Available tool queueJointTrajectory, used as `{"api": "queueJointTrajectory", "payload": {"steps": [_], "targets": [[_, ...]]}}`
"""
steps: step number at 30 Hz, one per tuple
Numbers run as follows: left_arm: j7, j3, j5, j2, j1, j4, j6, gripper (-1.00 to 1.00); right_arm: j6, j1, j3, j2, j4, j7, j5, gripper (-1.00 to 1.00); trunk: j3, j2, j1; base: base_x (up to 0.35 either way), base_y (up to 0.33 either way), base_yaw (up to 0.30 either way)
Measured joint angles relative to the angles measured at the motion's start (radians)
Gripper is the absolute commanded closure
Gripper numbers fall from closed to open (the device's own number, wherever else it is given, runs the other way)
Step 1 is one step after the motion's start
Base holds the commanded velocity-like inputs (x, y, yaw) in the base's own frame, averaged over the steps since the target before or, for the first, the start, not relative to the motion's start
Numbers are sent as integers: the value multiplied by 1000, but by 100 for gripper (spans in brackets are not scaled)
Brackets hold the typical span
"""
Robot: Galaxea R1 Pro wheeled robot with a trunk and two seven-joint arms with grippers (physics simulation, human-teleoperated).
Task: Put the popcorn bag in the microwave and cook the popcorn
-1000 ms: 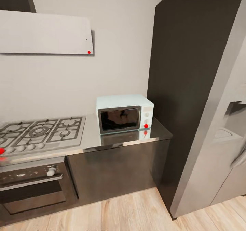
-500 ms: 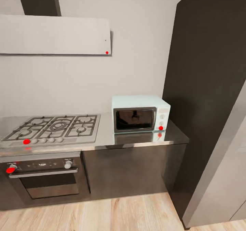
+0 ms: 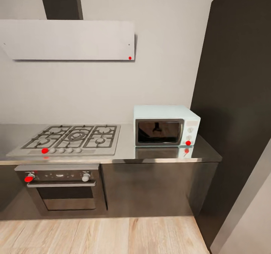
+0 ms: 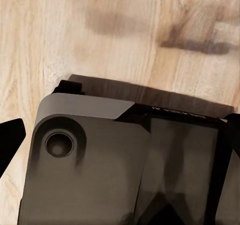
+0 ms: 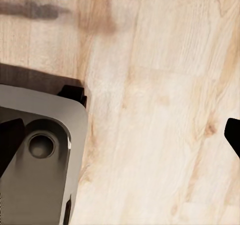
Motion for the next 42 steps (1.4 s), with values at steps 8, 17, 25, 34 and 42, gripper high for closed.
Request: {"api": "queueJointTrajectory", "payload": {"steps": [8,17,25,34,42], "targets": [[0,0,1,0,0,0,0,-100,3,0,1,-6,0,-1,2,-100,0,0,0,0,0,0],[-1,0,0,2,0,0,-1,-100,10,-1,-7,5,-70,-6,-3,-100,0,0,0,0,0,0],[0,1,0,3,0,0,-1,-100,265,-2,-18,19,-605,-9,-117,-100,0,0,0,0,0,0],[-1,1,0,3,0,-1,-1,-100,617,4,-23,20,-1149,-15,-163,-100,0,0,0,0,0,0],[-1,1,1,3,0,0,-2,-100,832,-84,-34,18,-1375,-17,-247,-100,0,0,0,0,0,0]]}}
